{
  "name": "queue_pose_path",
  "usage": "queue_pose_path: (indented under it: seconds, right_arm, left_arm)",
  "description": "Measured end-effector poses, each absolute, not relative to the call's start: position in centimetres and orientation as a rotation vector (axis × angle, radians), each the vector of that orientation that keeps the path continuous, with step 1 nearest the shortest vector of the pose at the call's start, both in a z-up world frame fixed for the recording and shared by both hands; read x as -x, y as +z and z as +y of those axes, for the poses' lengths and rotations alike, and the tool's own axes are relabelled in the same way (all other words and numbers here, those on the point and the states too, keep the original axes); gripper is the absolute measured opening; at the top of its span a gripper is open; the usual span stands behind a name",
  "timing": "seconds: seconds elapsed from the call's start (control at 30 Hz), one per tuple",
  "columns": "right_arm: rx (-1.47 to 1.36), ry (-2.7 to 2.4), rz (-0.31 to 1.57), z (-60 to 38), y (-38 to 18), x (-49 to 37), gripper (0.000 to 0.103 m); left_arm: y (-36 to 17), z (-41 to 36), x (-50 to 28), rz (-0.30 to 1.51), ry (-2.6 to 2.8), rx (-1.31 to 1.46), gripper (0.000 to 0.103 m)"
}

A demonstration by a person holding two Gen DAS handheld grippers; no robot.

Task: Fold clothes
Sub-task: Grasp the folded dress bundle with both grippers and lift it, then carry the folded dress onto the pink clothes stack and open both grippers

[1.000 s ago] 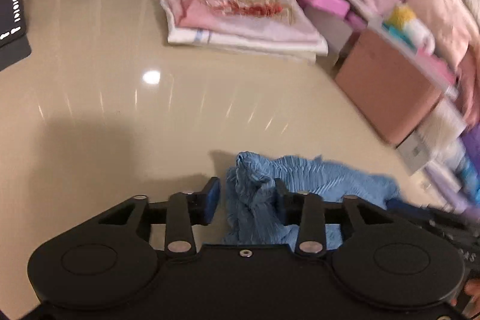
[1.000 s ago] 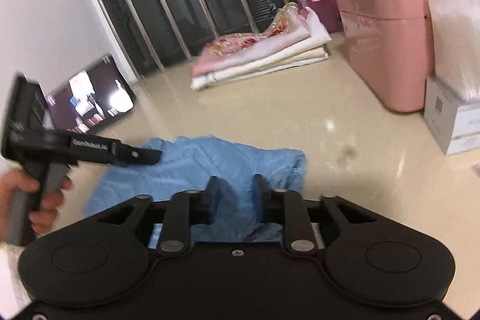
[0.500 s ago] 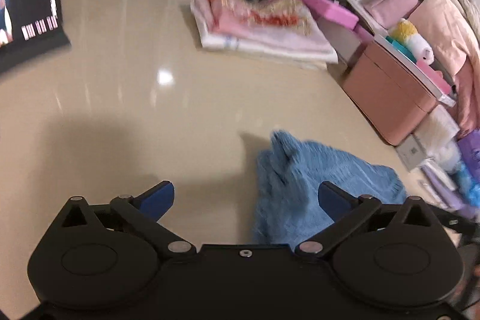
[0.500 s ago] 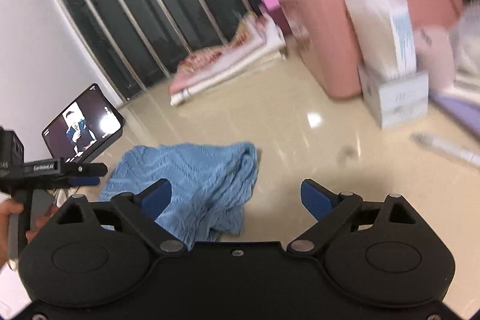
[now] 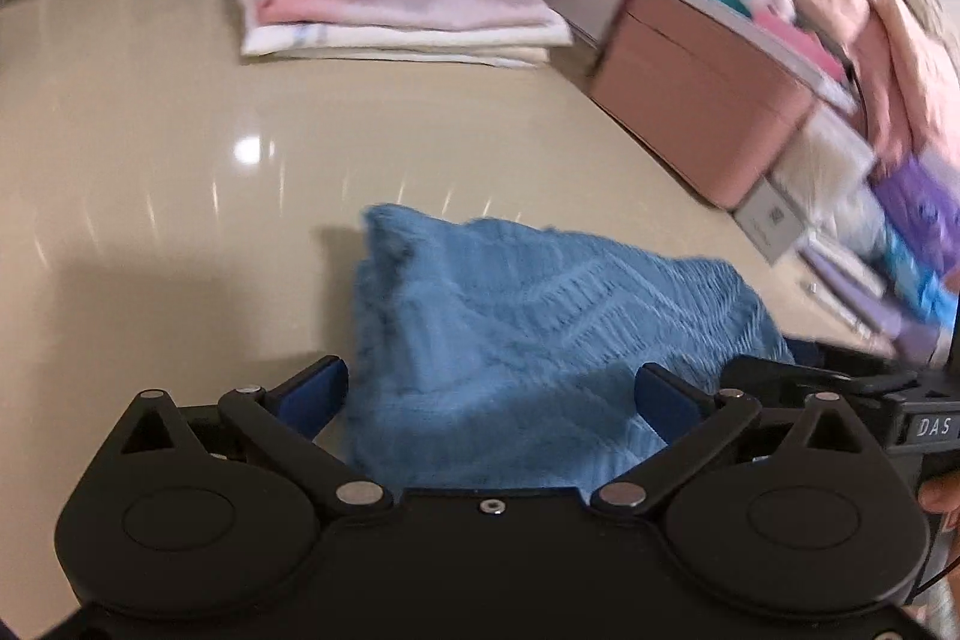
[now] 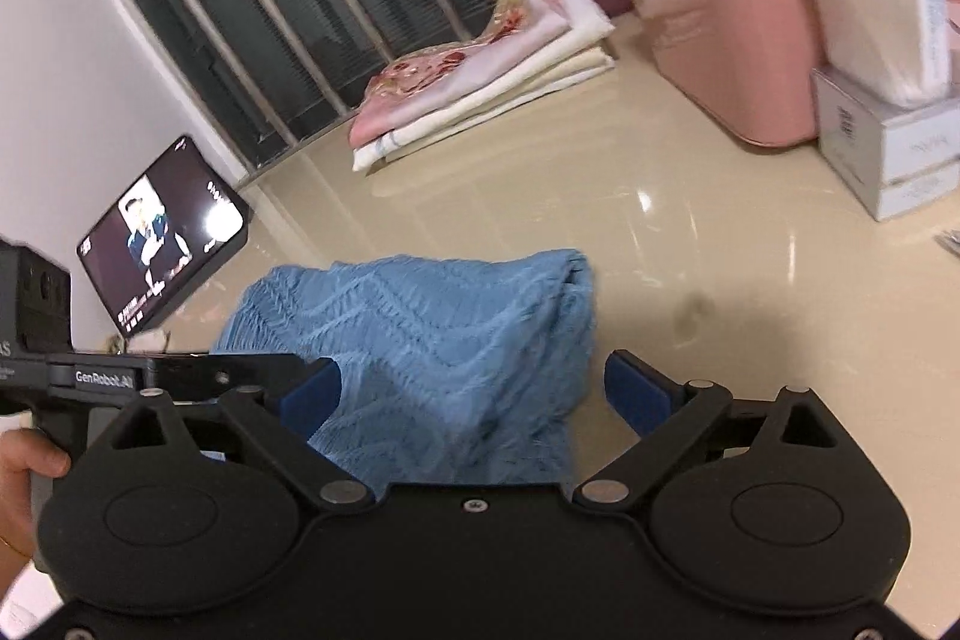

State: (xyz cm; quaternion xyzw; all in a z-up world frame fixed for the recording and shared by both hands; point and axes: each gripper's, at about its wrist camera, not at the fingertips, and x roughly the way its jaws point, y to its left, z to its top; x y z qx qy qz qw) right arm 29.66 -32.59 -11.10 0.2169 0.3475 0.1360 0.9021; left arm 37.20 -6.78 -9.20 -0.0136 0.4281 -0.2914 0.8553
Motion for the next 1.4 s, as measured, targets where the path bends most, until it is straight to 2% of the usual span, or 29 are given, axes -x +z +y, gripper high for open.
queue_pose_path:
  seconds: [0.07,0.1,0.13,0.17,0.2,0.23,0.3,0.5,0.6,0.87,1.13,1.27,1.4]
  right_arm:
    - [-0.386,0.270,0.711,-31.5,-11.1,-29.6,0.086]
    - [-0.381,0.267,0.708,-31.3,-11.1,-29.7,0.066]
    - [-0.413,0.270,0.709,-31.5,-11.3,-29.8,0.035]
    - [-0.445,0.272,0.711,-31.7,-11.5,-30.0,0.033]
    - [-0.469,0.274,0.710,-31.9,-11.7,-30.1,0.031]
    - [-0.466,0.275,0.705,-31.8,-11.7,-30.1,0.030]
    - [-0.447,0.271,0.694,-31.4,-11.7,-30.0,0.029]
    - [-0.463,0.269,0.664,-31.6,-11.6,-29.3,0.025]
    - [-0.402,0.302,0.615,-30.8,-9.7,-28.8,0.025]
    - [-0.273,0.381,0.528,-30.0,-2.5,-34.1,0.025]
    - [-0.196,0.383,0.464,-30.1,4.8,-46.4,0.025]
    - [-0.117,0.332,0.483,-29.4,6.6,-54.0,0.025]
    - [-0.032,0.258,0.580,-28.5,4.1,-61.7,0.025]
  left_arm:
    - [-9.3,-7.6,-36.5,0.867,-0.613,-0.022,0.097]
    - [-9.4,-7.9,-36.2,0.849,-0.612,-0.045,0.089]
    - [-9.4,-8.0,-35.9,0.837,-0.612,-0.048,0.078]
    - [-9.4,-8.0,-35.7,0.828,-0.613,-0.039,0.072]
    - [-9.4,-8.0,-35.6,0.823,-0.616,-0.028,0.059]
    - [-9.4,-8.0,-35.4,0.821,-0.620,-0.017,0.050]
    - [-9.4,-8.1,-35.1,0.815,-0.624,0.006,0.043]
    - [-8.7,-7.7,-34.4,0.775,-0.595,0.072,0.032]
    - [-7.0,-7.9,-34.6,0.744,-0.596,0.071,0.027]
    - [-0.2,-7.9,-40.4,0.665,-0.564,0.076,0.027]
    - [6.3,-9.6,-52.1,0.572,-0.497,0.069,0.026]
    - [5.8,-10.7,-59.3,0.593,-0.447,0.098,0.026]
    - [2.3,-12.0,-66.1,0.684,-0.403,0.105,0.027]
